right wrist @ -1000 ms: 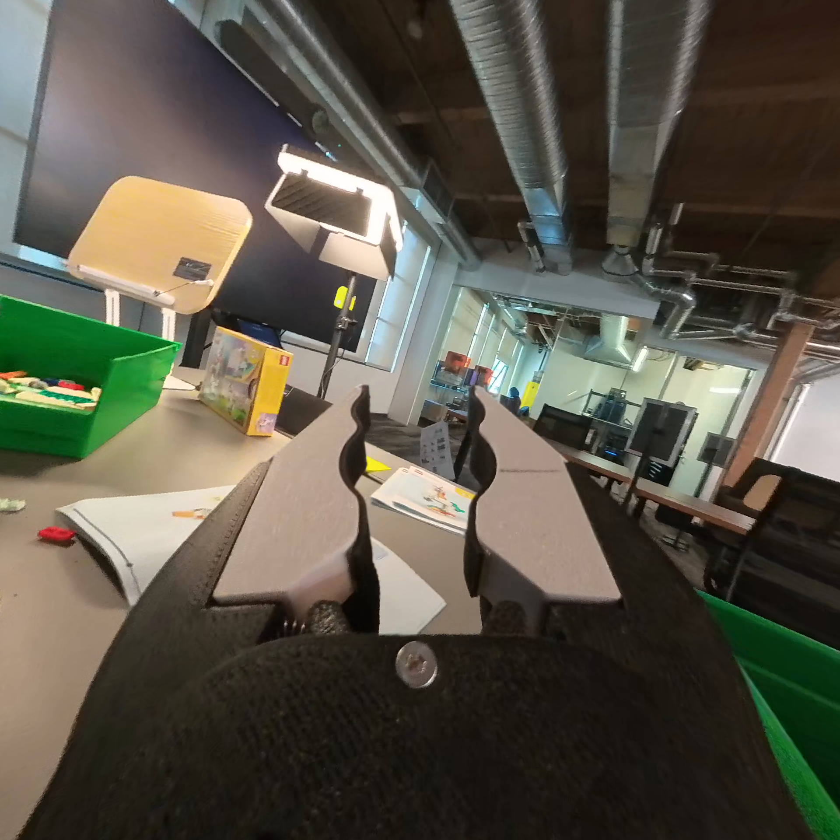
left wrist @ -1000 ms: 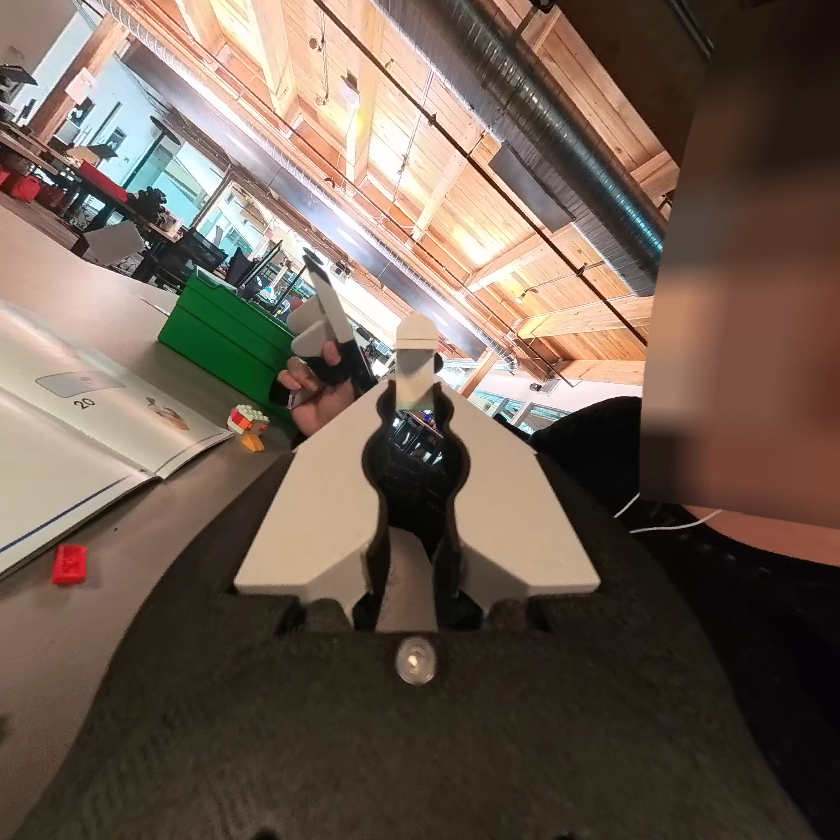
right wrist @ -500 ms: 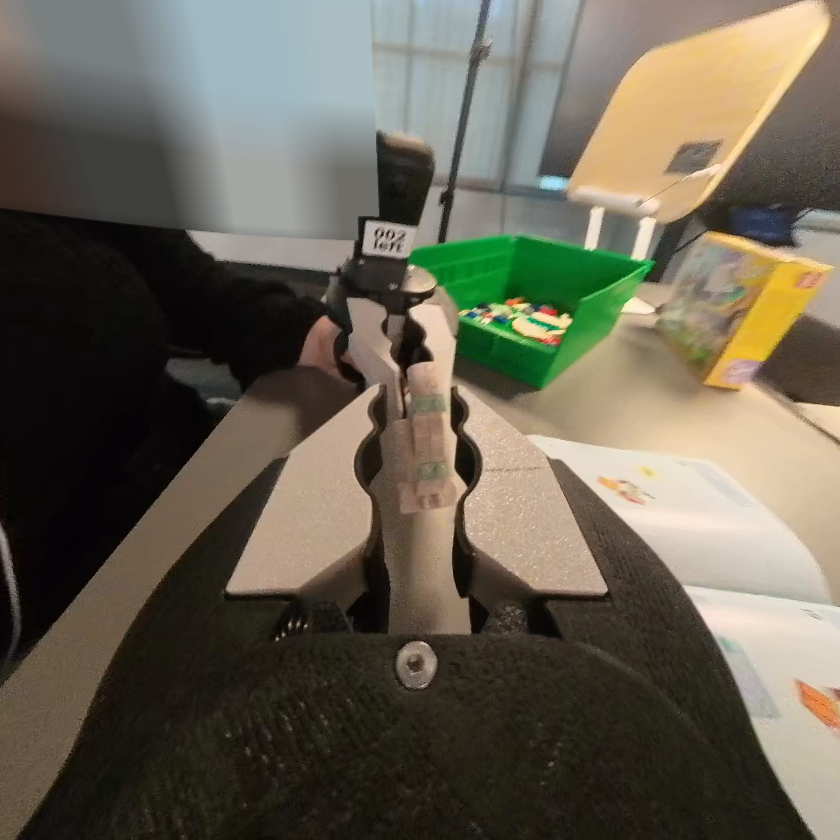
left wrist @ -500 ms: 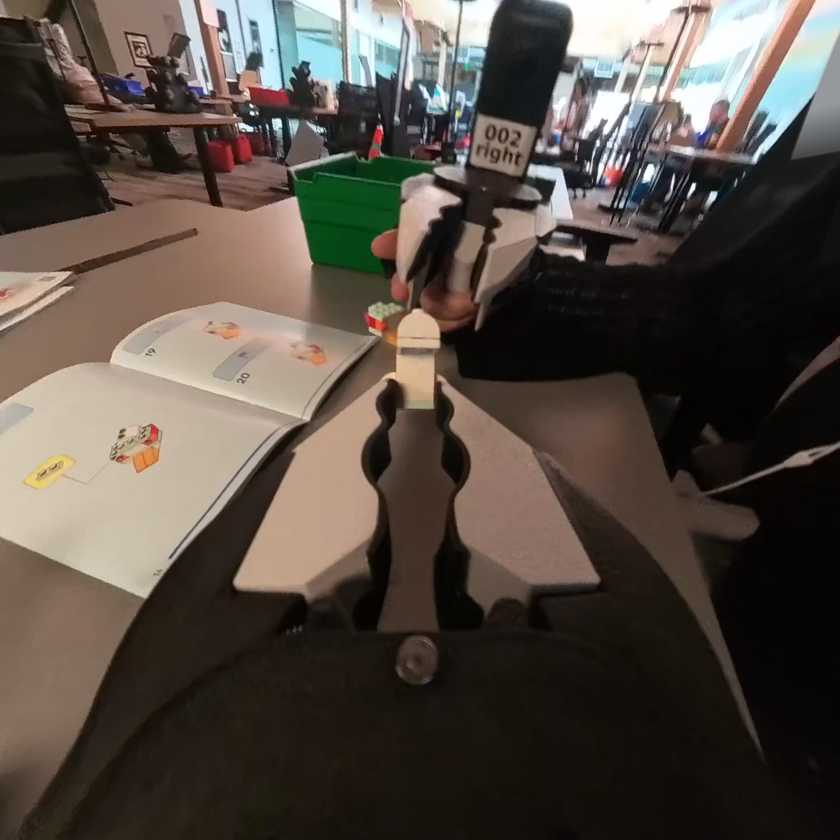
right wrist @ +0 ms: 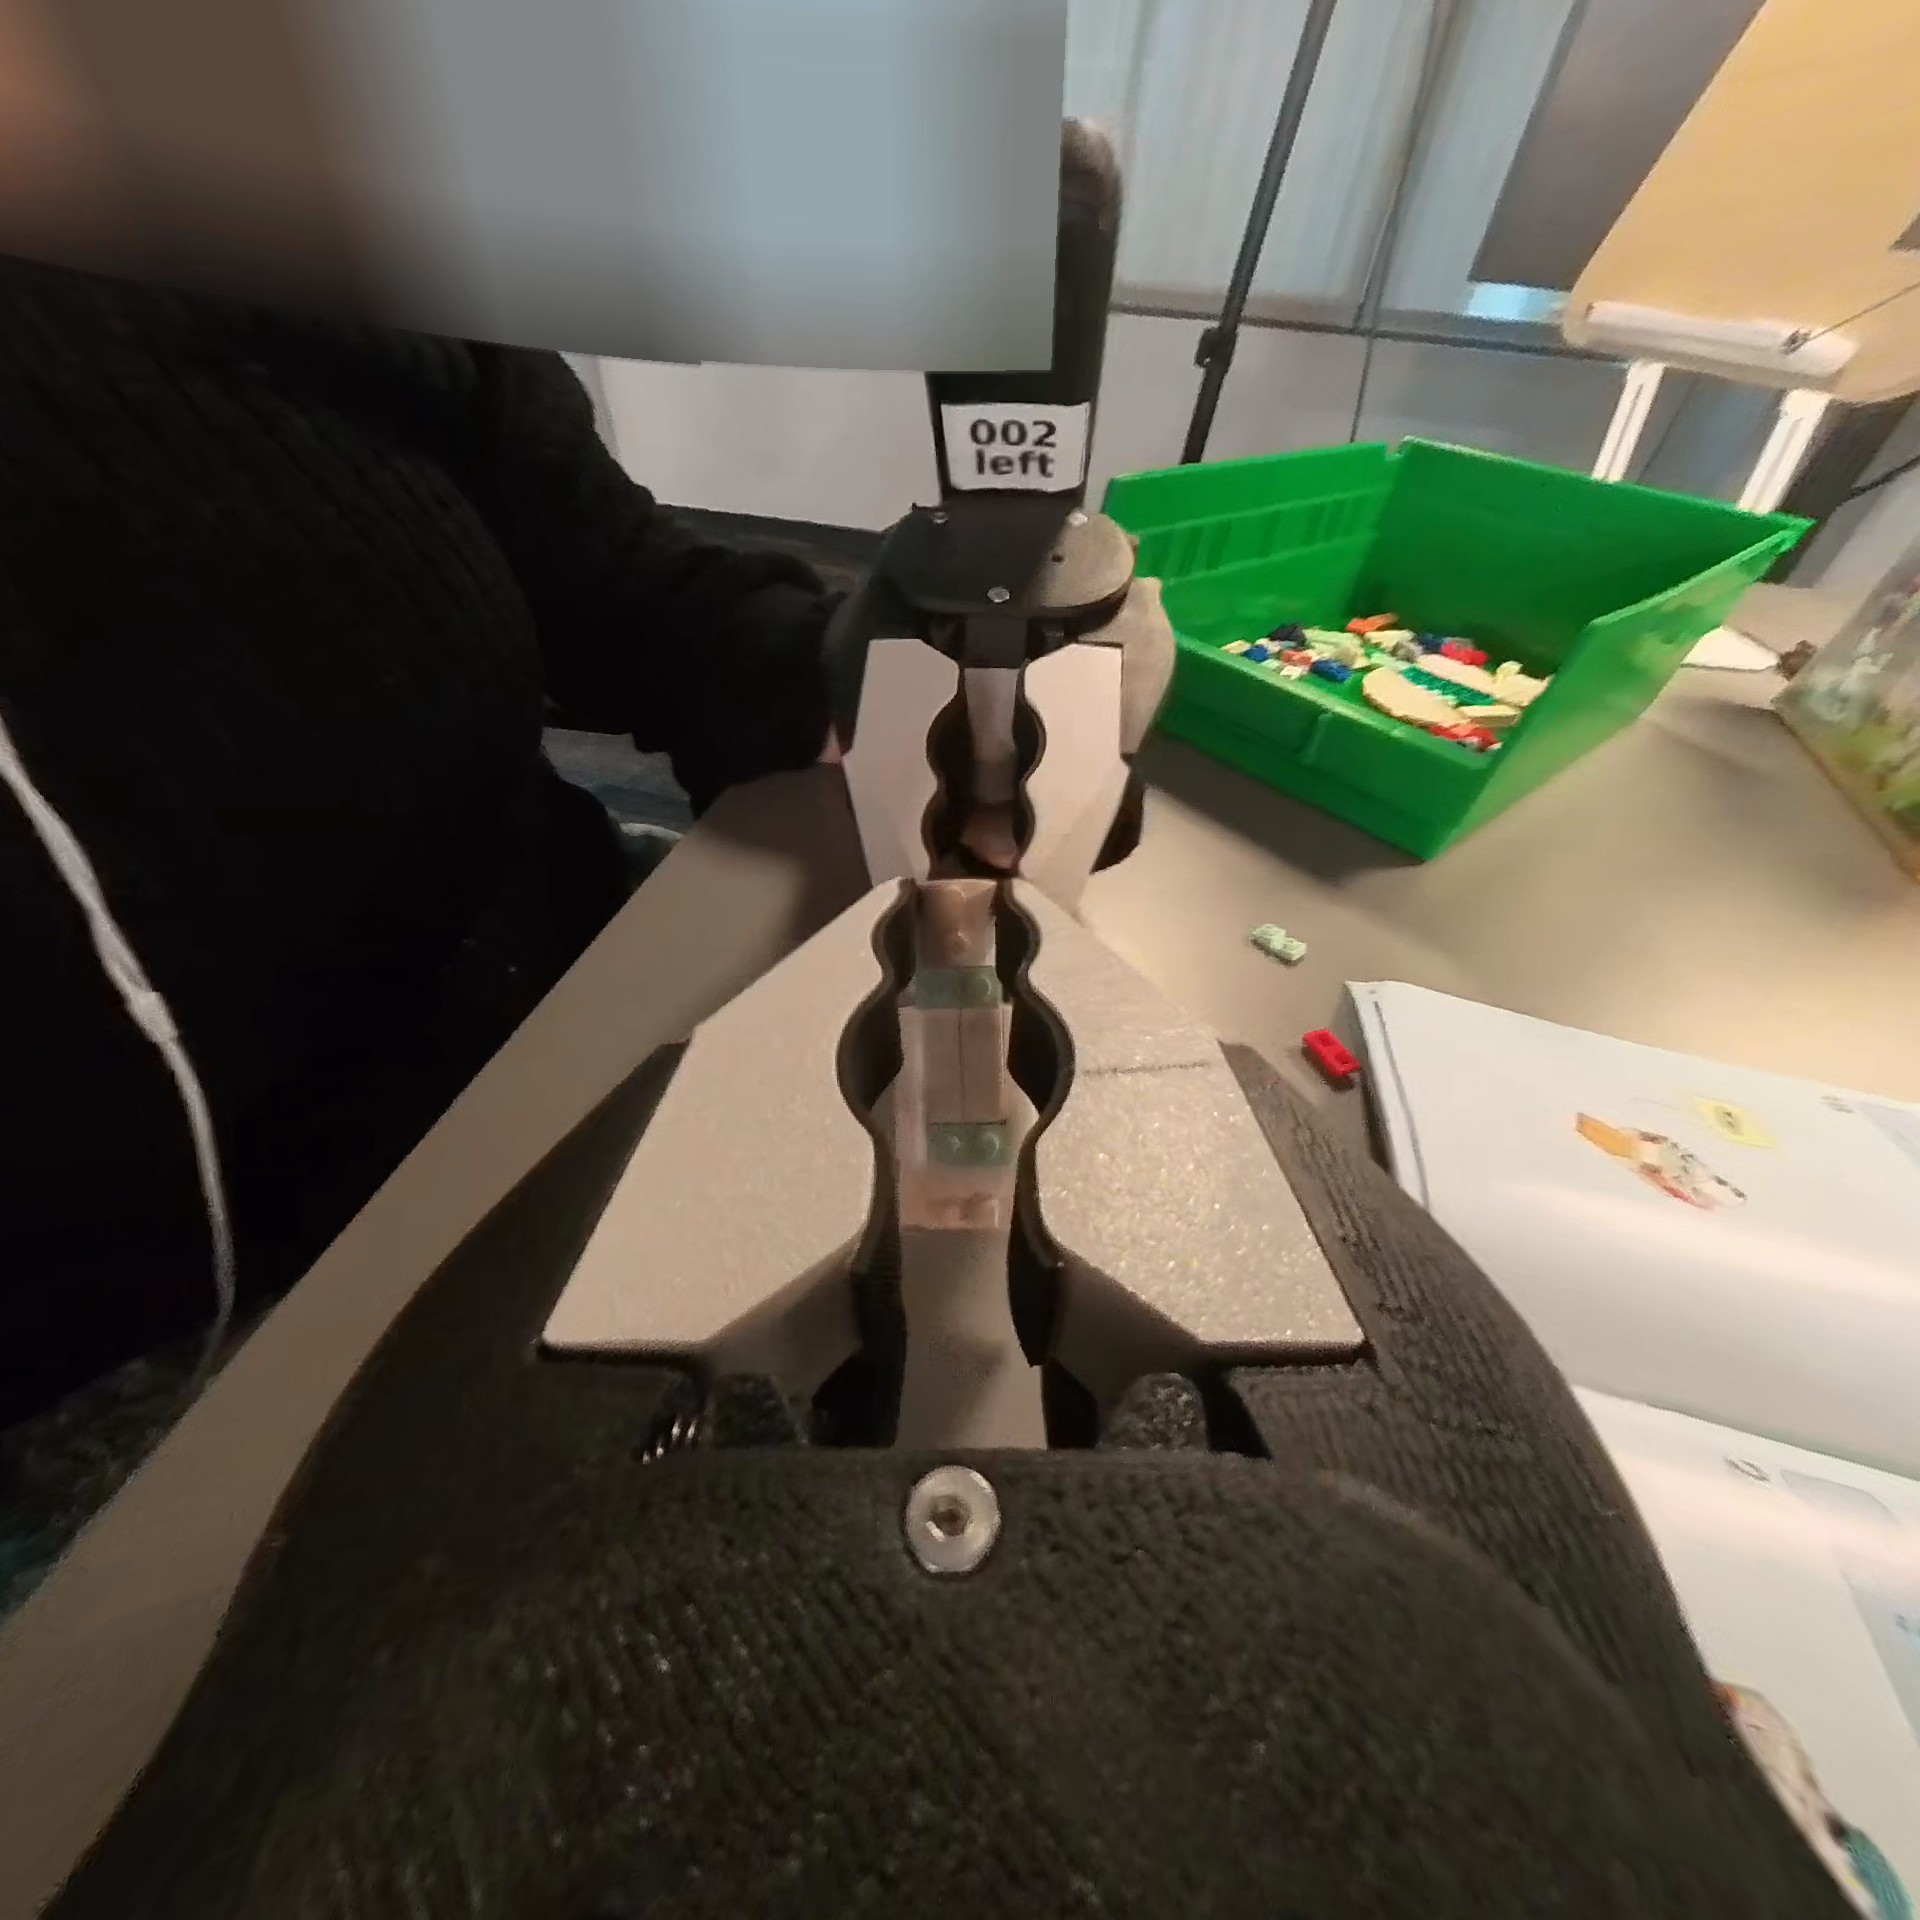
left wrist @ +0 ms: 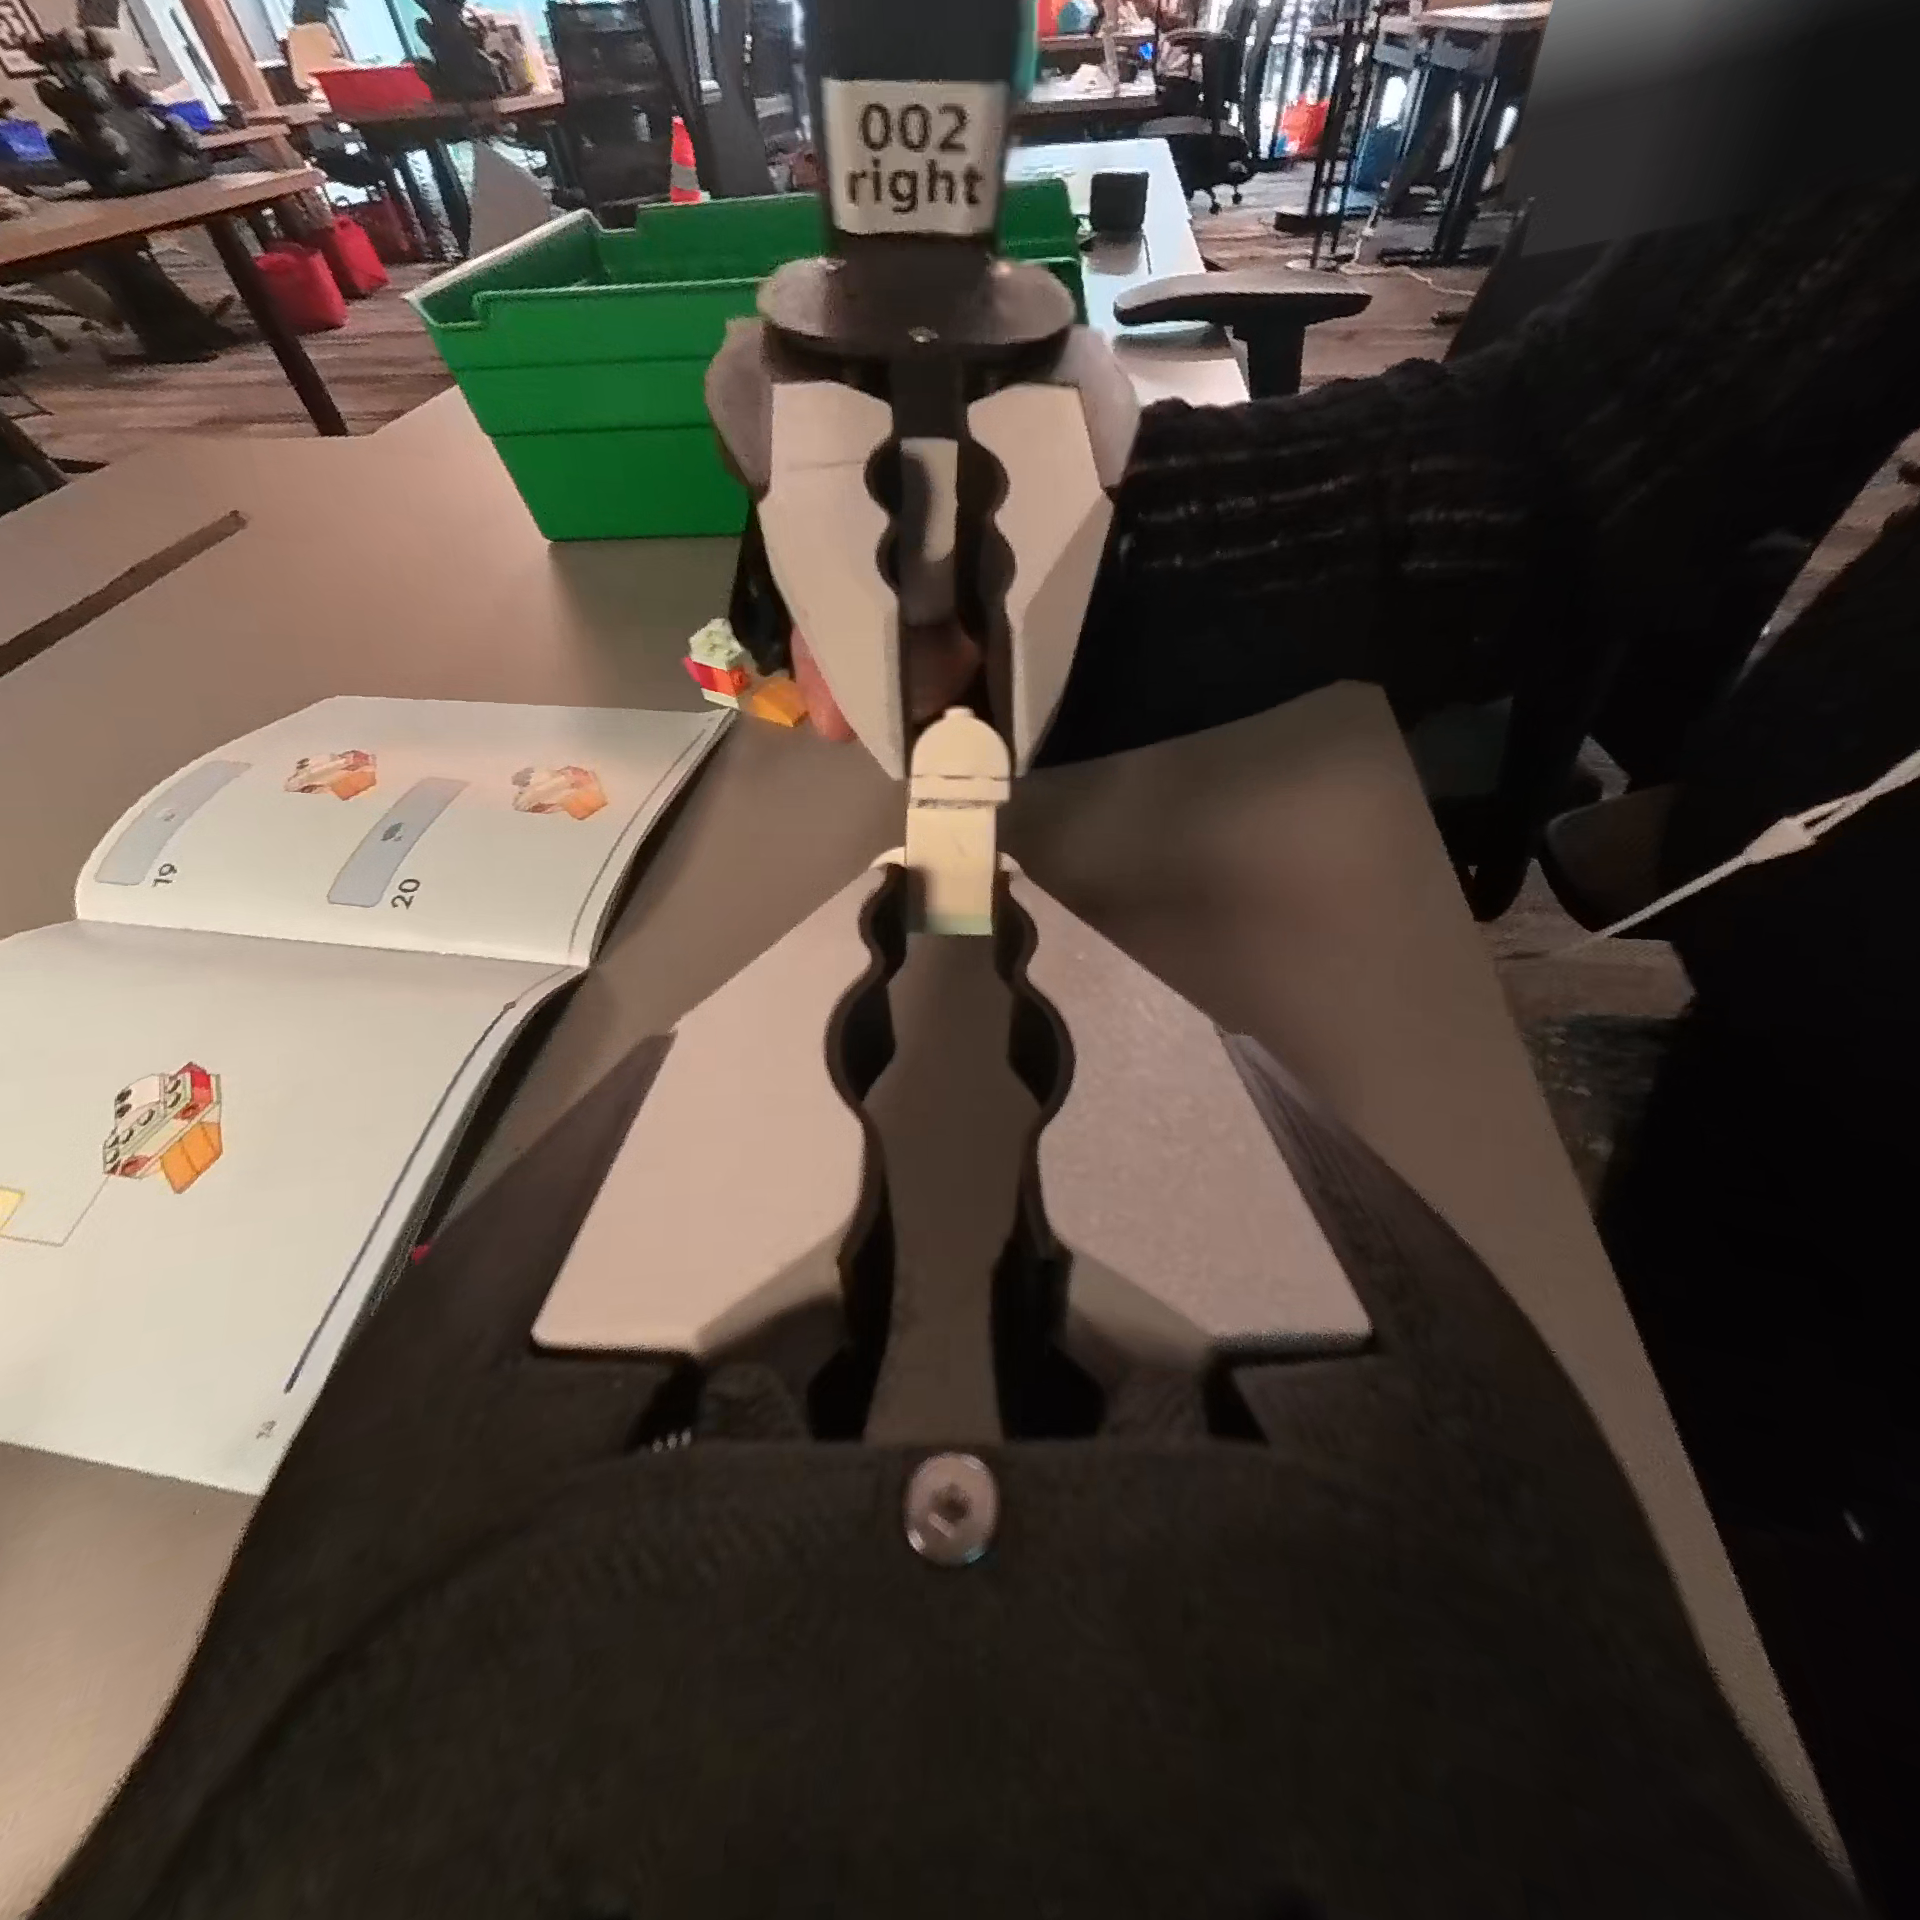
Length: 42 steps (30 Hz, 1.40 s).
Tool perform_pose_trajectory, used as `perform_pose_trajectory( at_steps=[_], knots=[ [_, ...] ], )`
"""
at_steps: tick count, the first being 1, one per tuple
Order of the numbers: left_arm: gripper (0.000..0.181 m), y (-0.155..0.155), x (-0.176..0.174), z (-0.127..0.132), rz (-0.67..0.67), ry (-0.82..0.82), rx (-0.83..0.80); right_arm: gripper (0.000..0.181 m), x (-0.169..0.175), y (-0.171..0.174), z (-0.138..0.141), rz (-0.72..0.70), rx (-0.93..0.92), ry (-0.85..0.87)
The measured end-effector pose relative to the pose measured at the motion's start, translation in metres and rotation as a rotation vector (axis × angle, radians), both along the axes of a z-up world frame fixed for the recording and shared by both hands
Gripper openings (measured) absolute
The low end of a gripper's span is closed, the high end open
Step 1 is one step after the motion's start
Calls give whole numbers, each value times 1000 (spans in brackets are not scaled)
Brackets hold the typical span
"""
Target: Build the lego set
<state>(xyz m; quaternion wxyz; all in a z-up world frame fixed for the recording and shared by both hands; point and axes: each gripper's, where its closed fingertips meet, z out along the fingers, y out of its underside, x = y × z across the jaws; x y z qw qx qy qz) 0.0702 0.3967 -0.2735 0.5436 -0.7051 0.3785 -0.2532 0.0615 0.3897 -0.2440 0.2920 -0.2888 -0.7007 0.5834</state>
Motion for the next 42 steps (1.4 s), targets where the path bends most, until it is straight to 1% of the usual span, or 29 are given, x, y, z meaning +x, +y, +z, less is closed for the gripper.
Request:
perform_pose_trajectory(
  at_steps=[7,12,14,19,23,25,29,31,33,34,35,40,42],
  knots=[
    [16,-6,5,-1,-47,18,15,12,8,-2,-1,103,-182,-116],
    [16,-10,8,-2,-74,27,15,12,13,-4,-2,151,-221,-154],
    [16,-9,8,-3,-70,28,7,12,12,-3,-3,138,-209,-149],
    [16,-4,3,-3,-33,1,-31,17,4,1,-4,45,-92,-91],
    [16,-3,3,-4,-29,6,-37,18,2,1,-9,25,-40,-91],
    [16,-2,2,-3,-23,0,-44,15,1,0,-12,24,-19,-91],
    [16,-2,1,1,-21,-33,-37,15,0,1,-7,17,-49,-74],
    [15,-1,1,6,-8,-54,0,14,-1,2,-2,19,-89,-60],
    [27,0,2,9,6,-54,36,14,-2,2,-1,19,-99,-53],
    [25,0,4,8,1,-46,34,14,-2,1,-3,20,-93,-57],
    [17,1,4,8,7,-46,31,14,-3,1,-5,17,-87,-58],
    [16,3,0,7,22,-76,-20,14,-7,1,-4,-13,-67,-28],
    [16,1,1,6,10,-59,-14,14,-5,-2,-6,10,-71,-44]
  ],
)
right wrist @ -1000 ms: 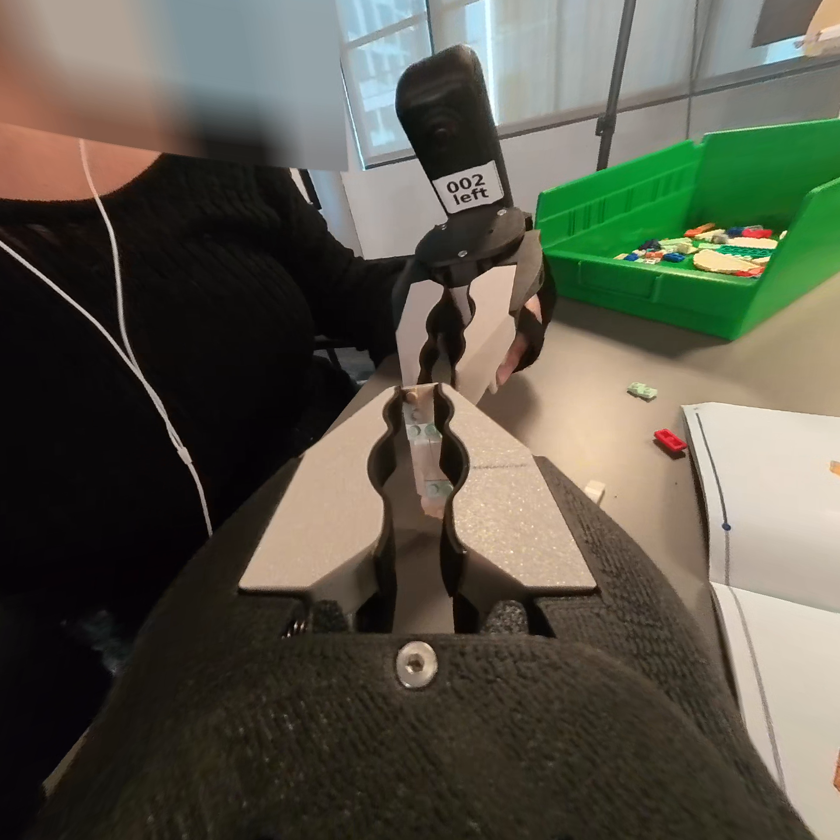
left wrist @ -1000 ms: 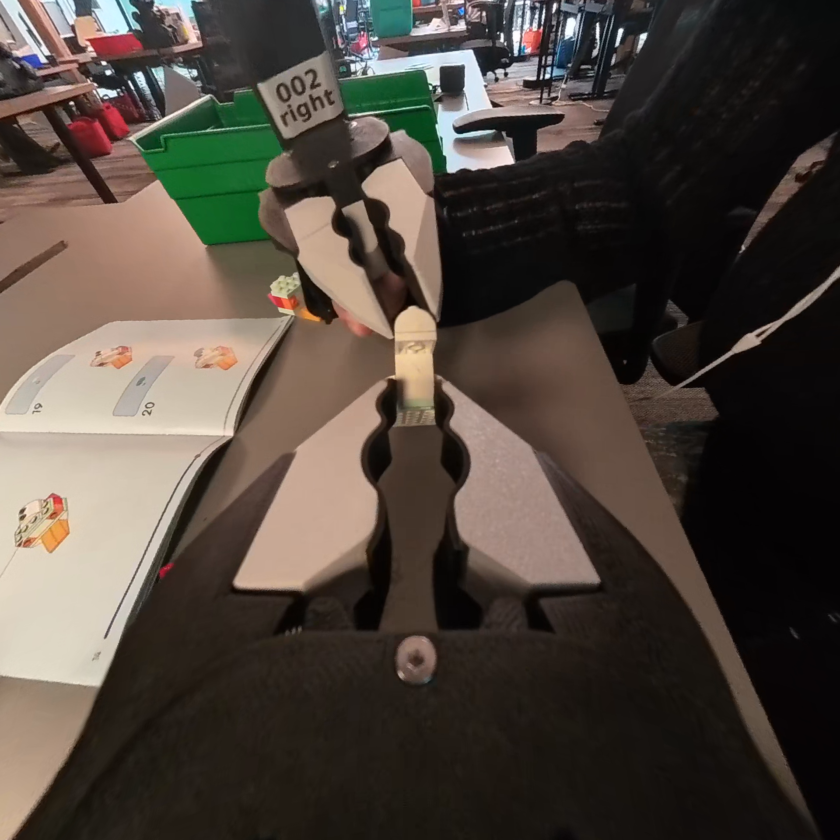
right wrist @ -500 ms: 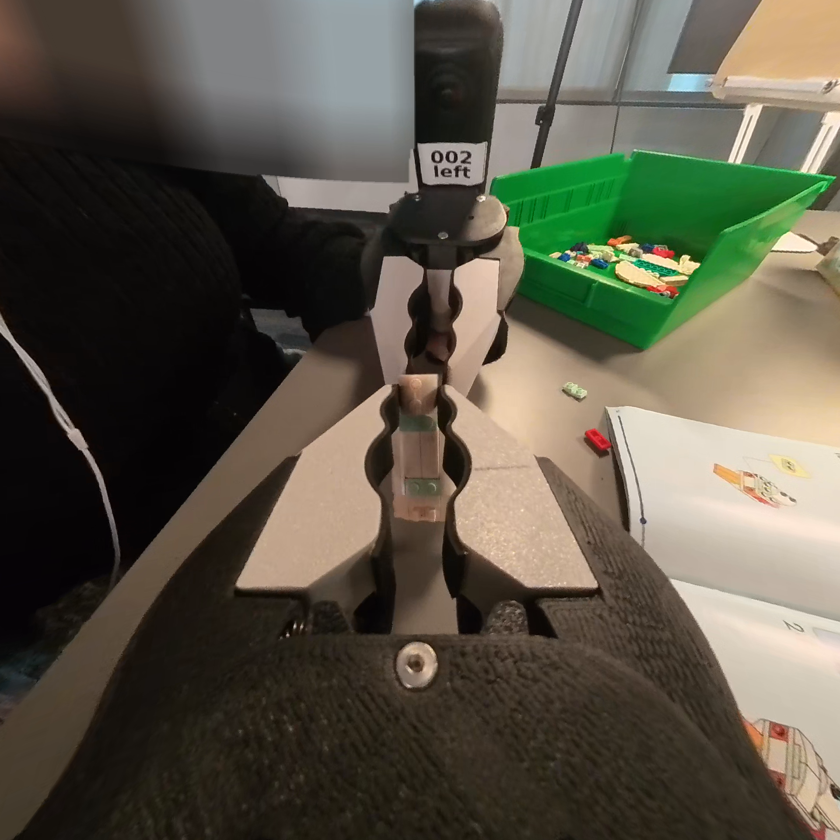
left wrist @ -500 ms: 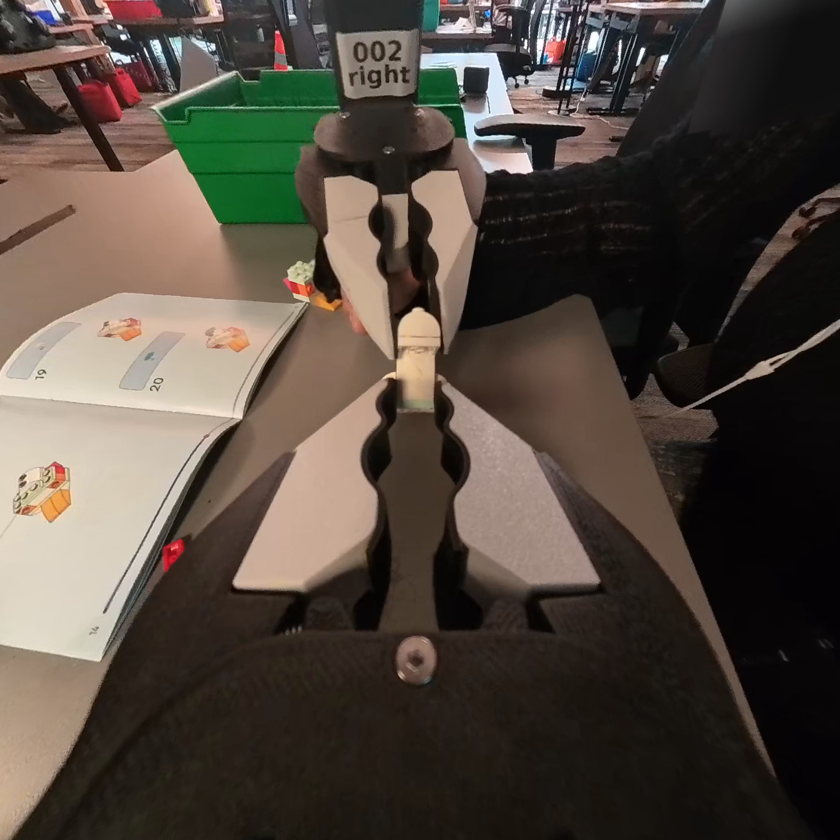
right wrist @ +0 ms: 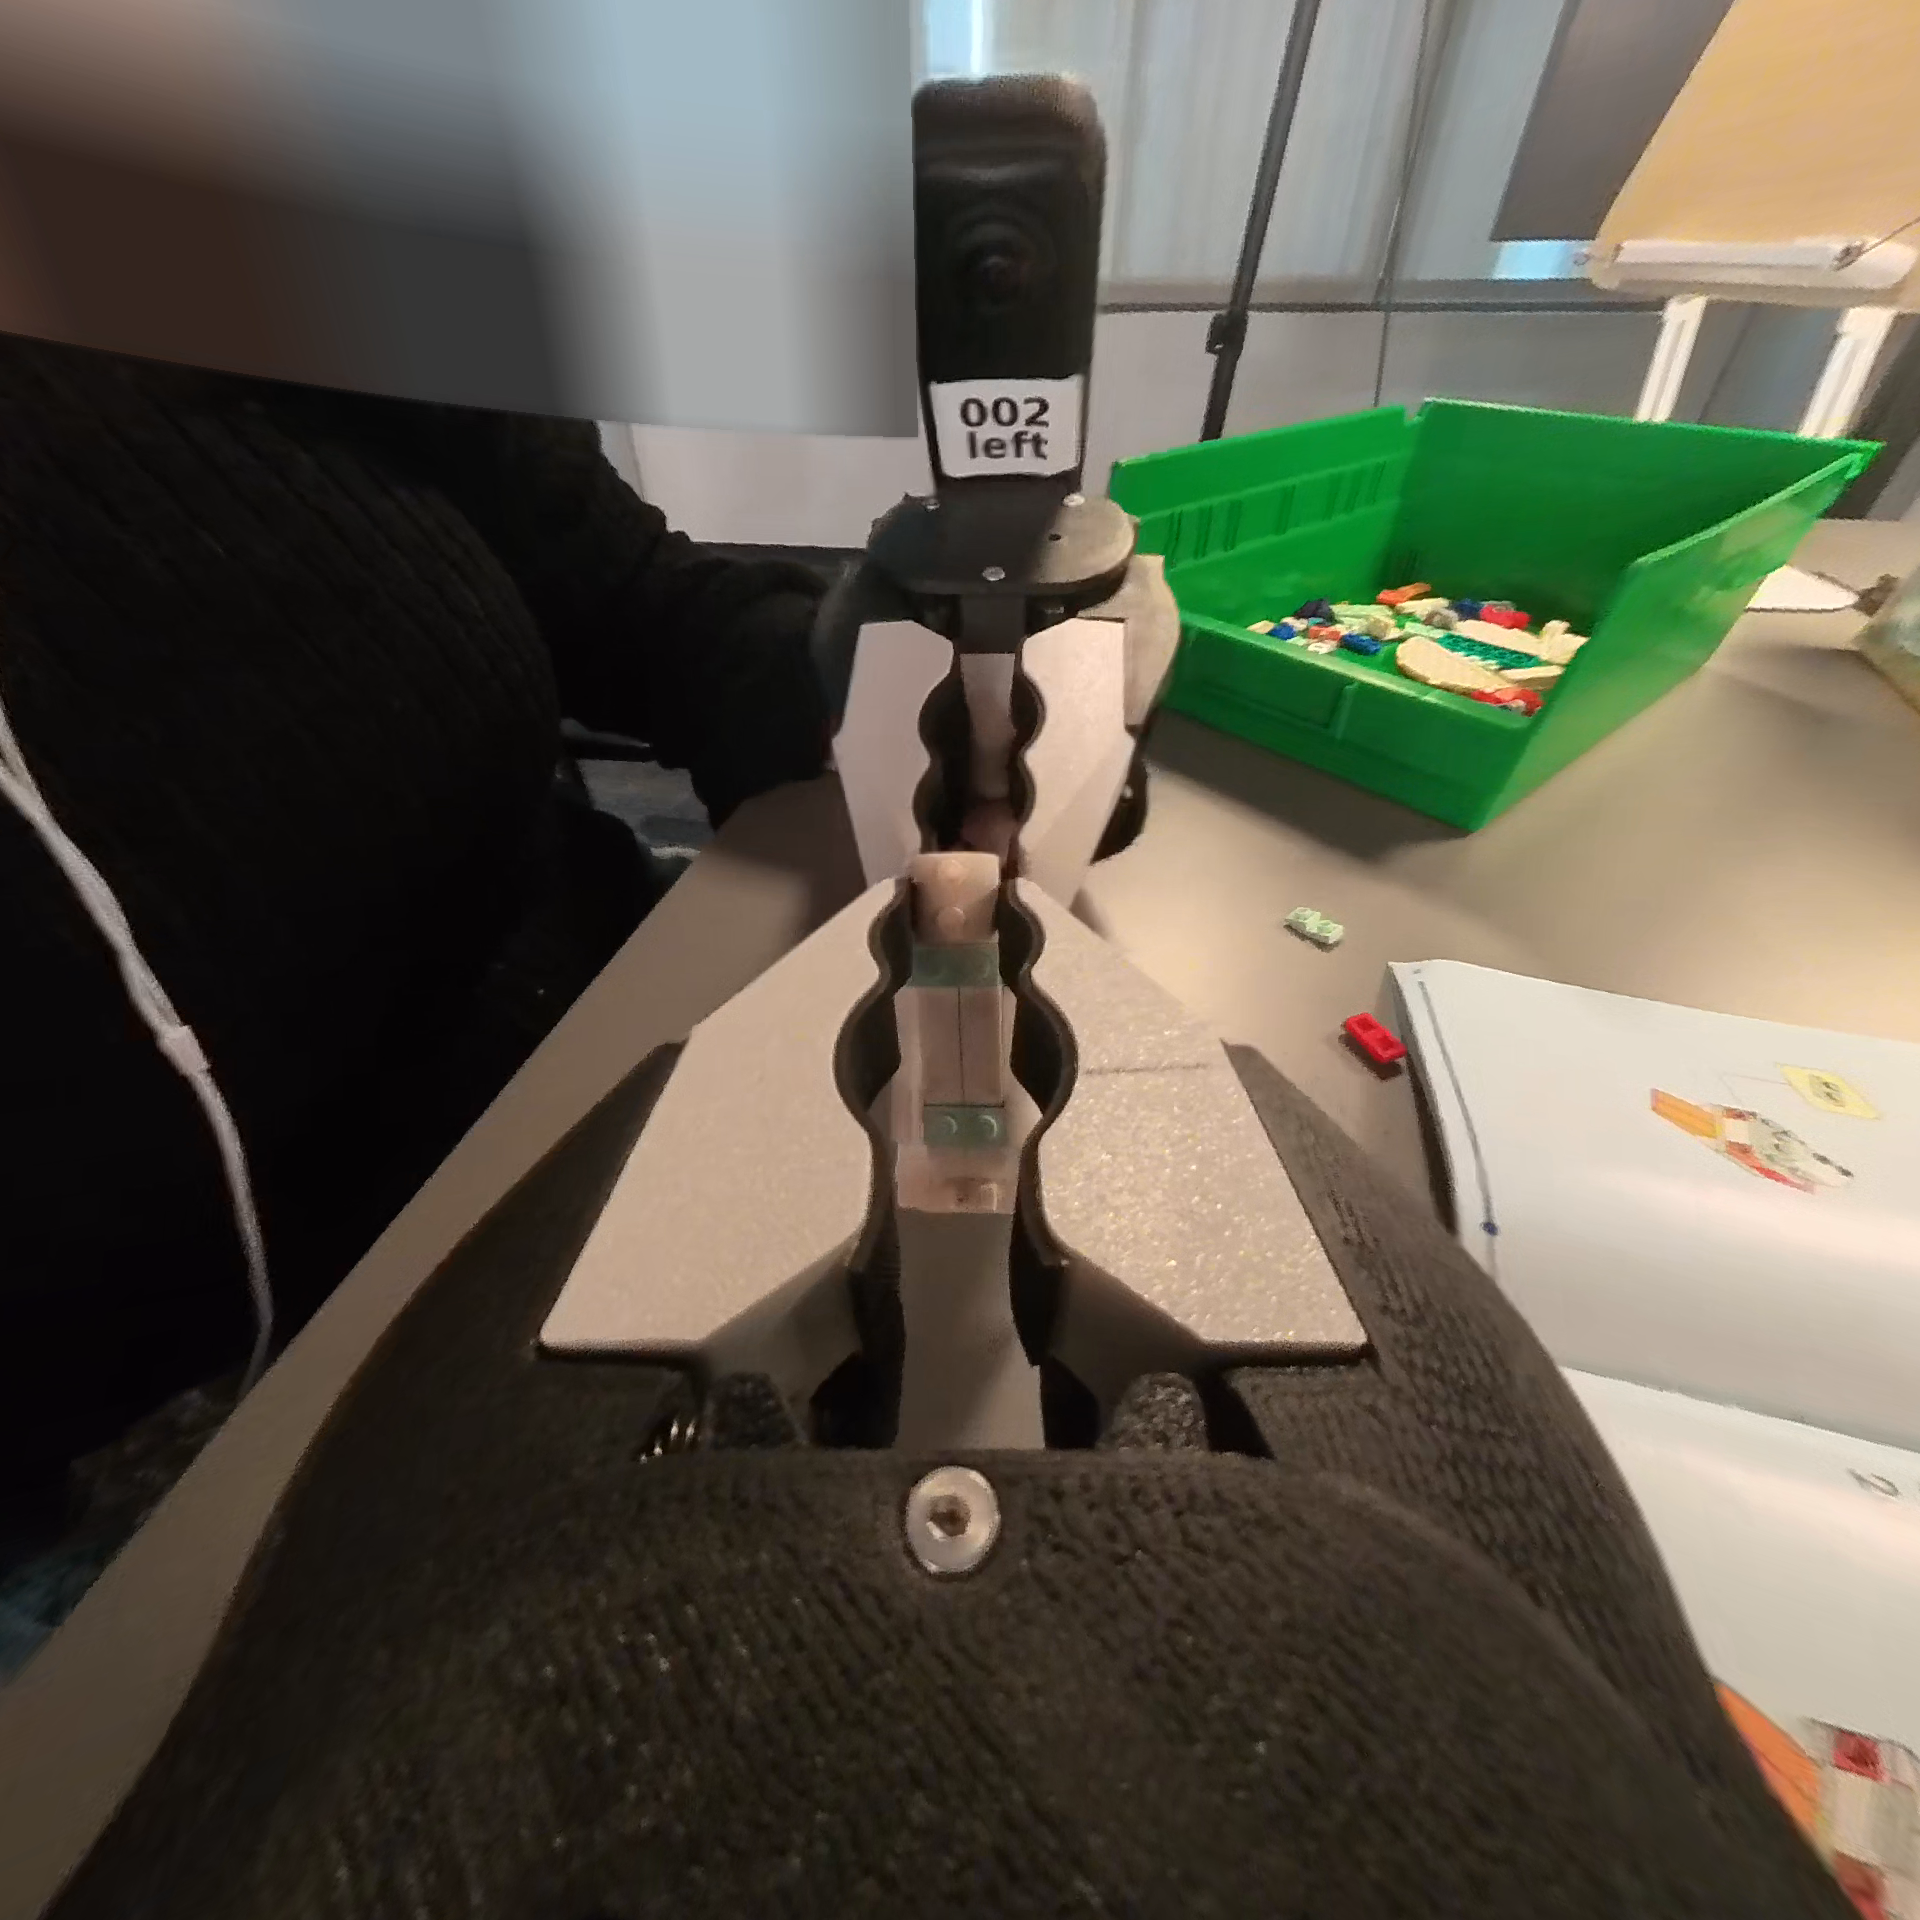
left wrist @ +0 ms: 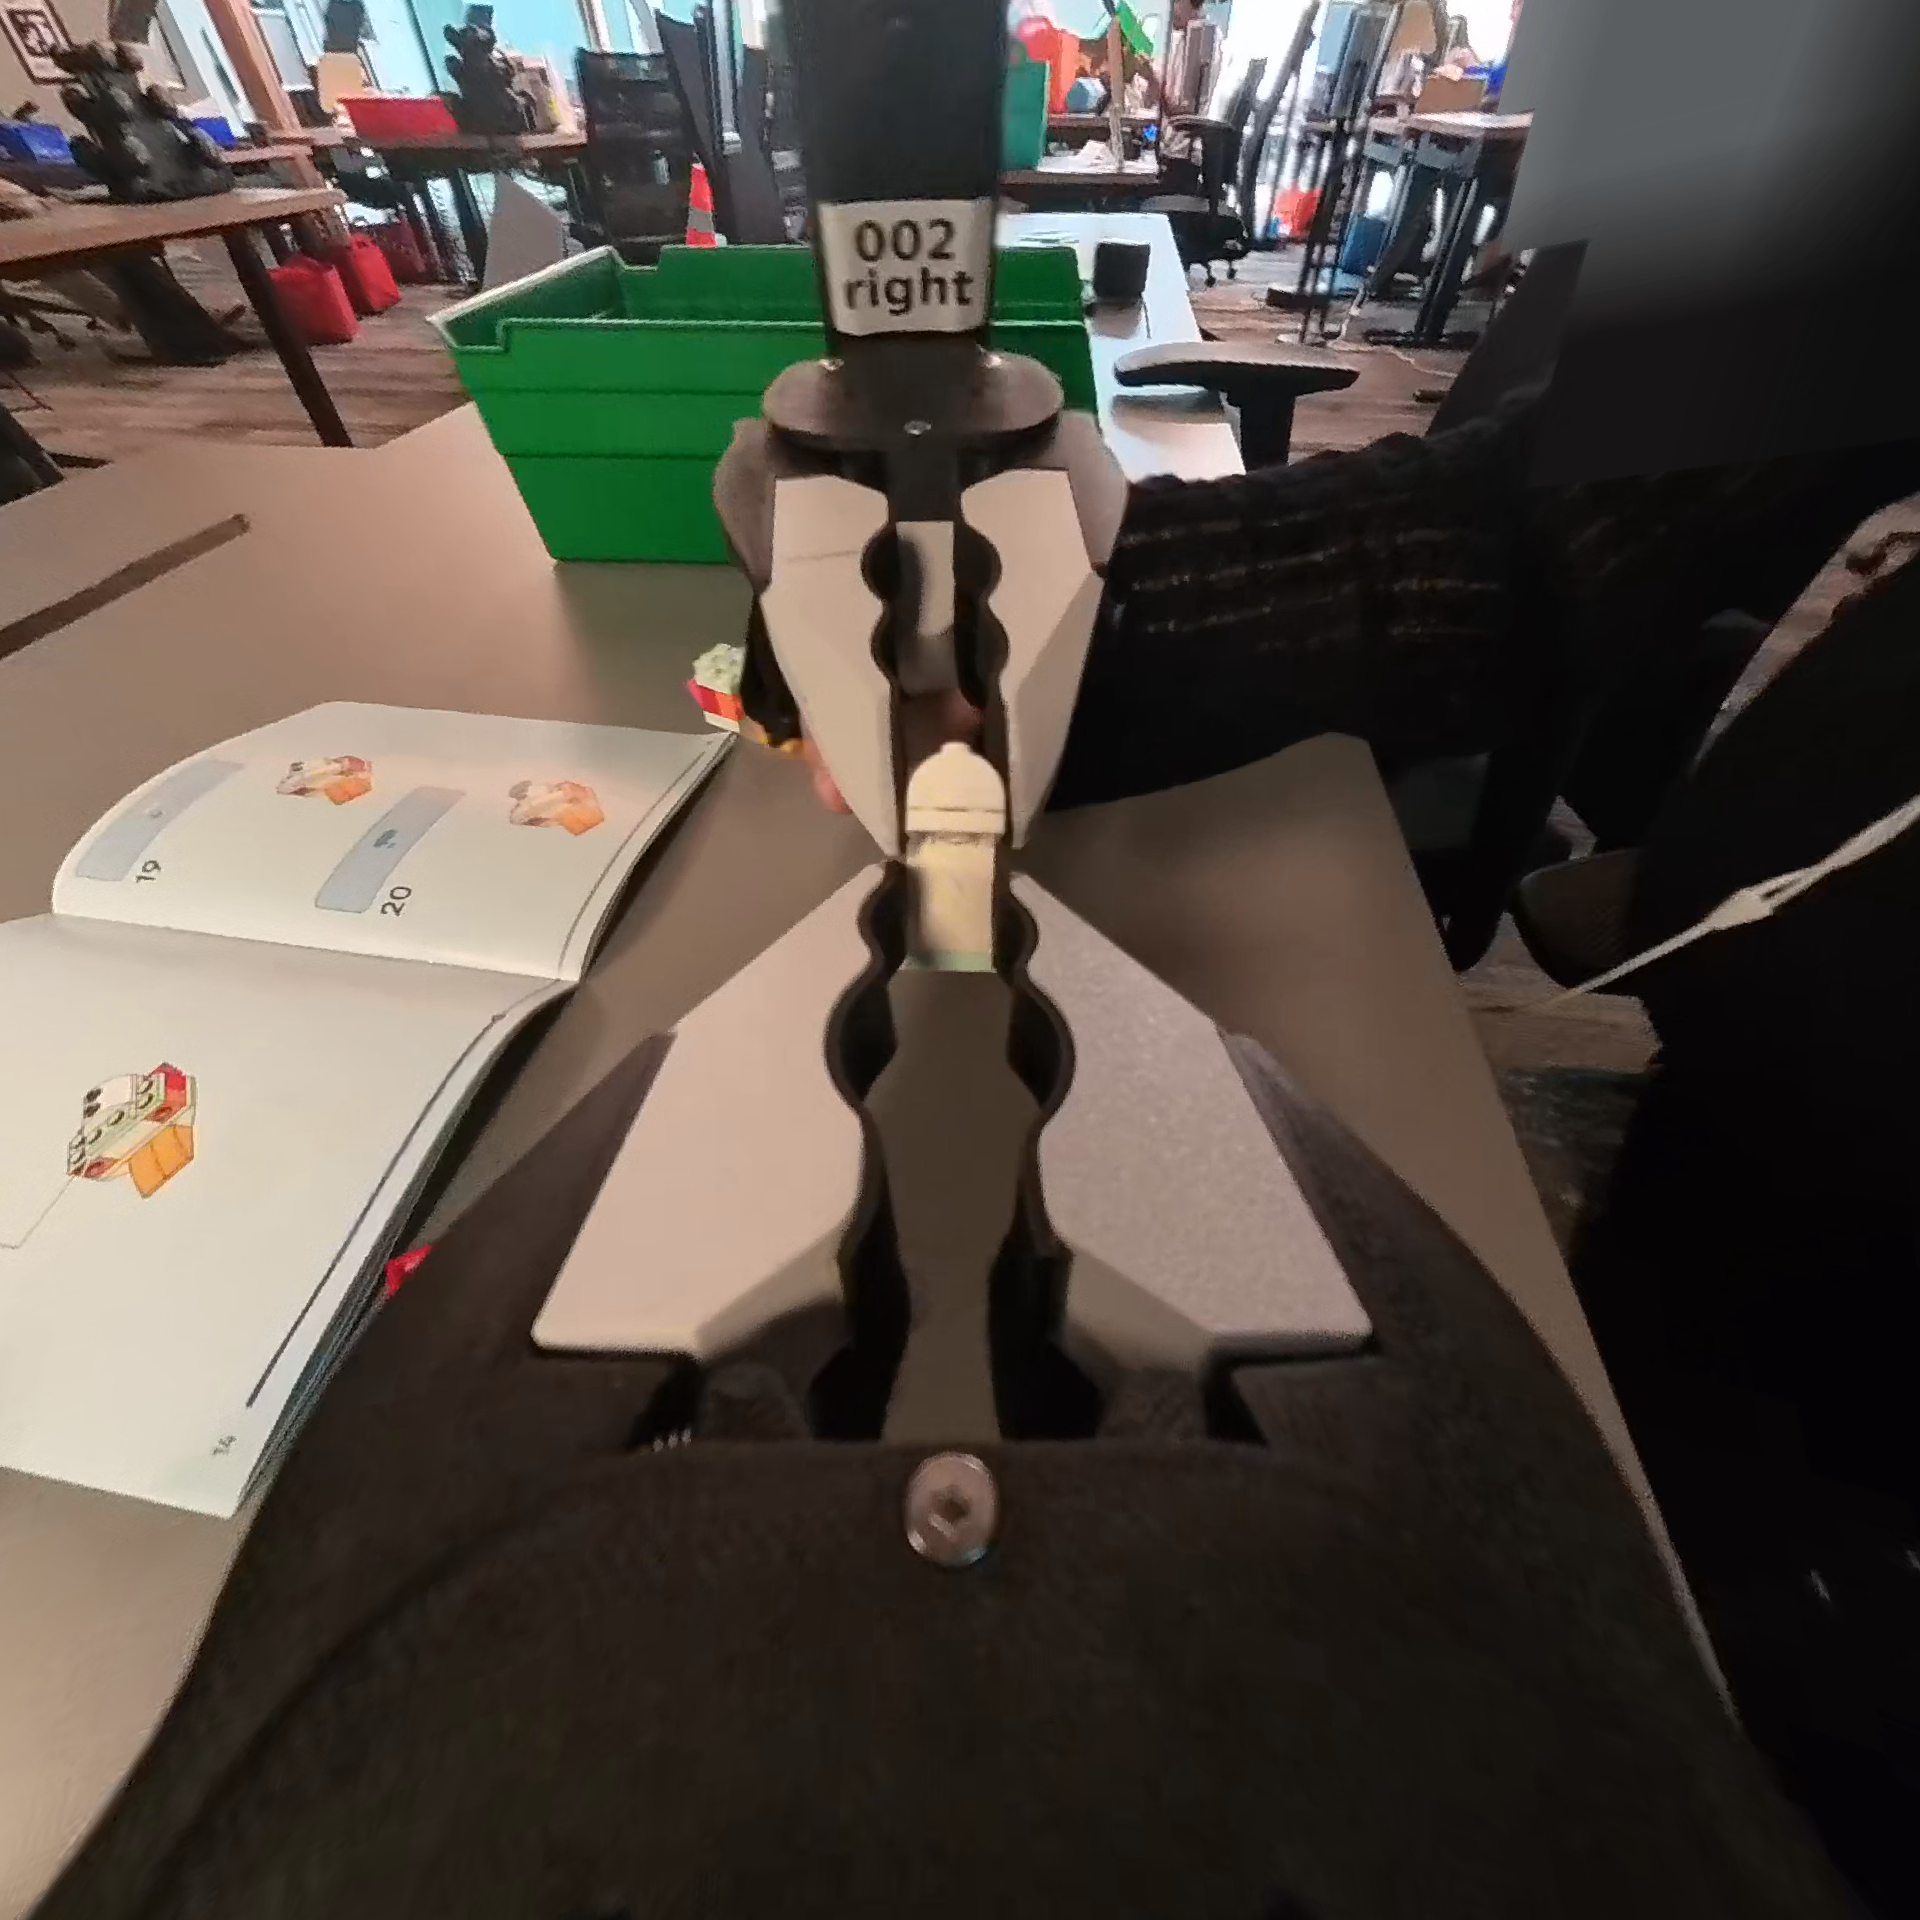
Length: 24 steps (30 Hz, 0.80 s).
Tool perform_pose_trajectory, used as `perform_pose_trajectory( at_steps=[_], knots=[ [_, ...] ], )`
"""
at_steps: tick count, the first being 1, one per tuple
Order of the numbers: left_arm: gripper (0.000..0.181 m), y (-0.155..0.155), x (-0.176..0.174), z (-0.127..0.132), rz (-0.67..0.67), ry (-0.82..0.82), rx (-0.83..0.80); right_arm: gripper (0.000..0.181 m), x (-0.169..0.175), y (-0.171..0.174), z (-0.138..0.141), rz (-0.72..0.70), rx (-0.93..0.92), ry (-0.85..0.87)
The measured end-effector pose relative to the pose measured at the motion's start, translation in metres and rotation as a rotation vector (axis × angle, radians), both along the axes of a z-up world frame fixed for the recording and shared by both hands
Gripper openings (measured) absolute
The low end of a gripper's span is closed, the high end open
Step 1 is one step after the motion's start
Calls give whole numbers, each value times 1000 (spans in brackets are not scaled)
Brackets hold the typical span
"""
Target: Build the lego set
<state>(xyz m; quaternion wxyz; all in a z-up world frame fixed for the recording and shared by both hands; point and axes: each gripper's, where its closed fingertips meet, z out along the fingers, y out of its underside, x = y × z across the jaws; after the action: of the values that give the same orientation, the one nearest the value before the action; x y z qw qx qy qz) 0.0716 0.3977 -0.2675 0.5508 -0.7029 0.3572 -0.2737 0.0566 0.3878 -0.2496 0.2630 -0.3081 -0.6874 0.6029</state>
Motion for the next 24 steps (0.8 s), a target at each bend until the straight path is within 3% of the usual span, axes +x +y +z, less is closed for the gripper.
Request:
perform_pose_trajectory(
  at_steps=[6,18,20,24],
  knots=[
    [16,-9,11,-1,-67,25,25,14,11,-7,0,127,-154,-119],
    [16,-16,19,-4,-123,39,15,15,21,-12,-3,216,-237,-224],
    [16,-13,18,-4,-104,32,2,15,17,-8,-3,184,-221,-207],
    [16,2,-2,-1,10,-40,-66,15,-4,8,0,-20,-81,-52]
  ],
)
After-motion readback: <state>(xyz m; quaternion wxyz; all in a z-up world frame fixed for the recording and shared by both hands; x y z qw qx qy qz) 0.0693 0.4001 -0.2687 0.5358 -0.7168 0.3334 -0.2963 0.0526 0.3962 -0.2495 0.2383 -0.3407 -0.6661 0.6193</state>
